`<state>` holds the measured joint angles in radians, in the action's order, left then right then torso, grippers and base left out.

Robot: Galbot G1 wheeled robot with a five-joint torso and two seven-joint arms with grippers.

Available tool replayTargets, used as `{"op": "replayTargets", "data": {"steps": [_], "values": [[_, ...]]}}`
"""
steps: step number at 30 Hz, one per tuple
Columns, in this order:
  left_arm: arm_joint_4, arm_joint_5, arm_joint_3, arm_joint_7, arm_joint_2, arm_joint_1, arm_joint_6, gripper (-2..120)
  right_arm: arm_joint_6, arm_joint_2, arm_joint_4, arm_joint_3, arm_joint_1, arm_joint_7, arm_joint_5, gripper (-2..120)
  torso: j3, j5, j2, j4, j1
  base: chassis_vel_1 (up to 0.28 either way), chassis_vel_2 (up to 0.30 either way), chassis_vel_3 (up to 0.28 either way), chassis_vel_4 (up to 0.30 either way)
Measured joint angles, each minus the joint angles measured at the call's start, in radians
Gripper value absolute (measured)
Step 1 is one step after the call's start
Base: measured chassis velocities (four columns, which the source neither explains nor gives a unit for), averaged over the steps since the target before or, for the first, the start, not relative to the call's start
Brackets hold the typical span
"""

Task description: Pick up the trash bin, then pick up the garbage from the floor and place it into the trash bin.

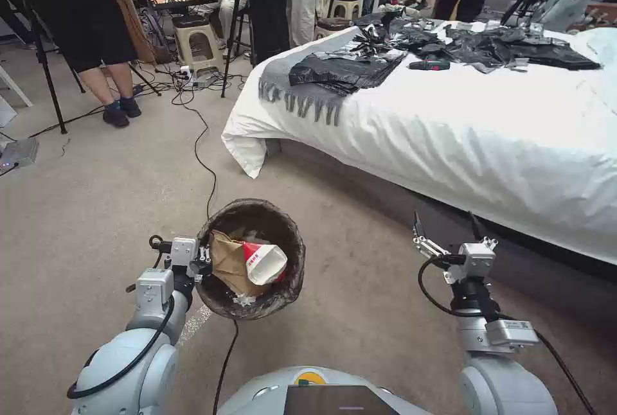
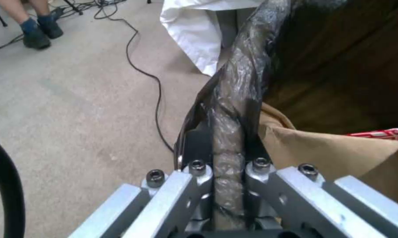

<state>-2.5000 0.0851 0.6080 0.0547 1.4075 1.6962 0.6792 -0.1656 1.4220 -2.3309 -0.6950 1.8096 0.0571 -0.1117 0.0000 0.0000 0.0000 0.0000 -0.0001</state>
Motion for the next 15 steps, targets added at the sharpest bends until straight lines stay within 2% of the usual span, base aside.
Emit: {"op": "replayTargets", "data": {"steps": [15], "values": [[0.0,0.001,0.002,0.001,0.012,0.007,0.001,2,0.001,0.002,0.01,0.029,0.001,0.02,0.013,100,0.0,0.0,0.0,0.0,0.0,0.006,0.004,0.004,0.008]]}}
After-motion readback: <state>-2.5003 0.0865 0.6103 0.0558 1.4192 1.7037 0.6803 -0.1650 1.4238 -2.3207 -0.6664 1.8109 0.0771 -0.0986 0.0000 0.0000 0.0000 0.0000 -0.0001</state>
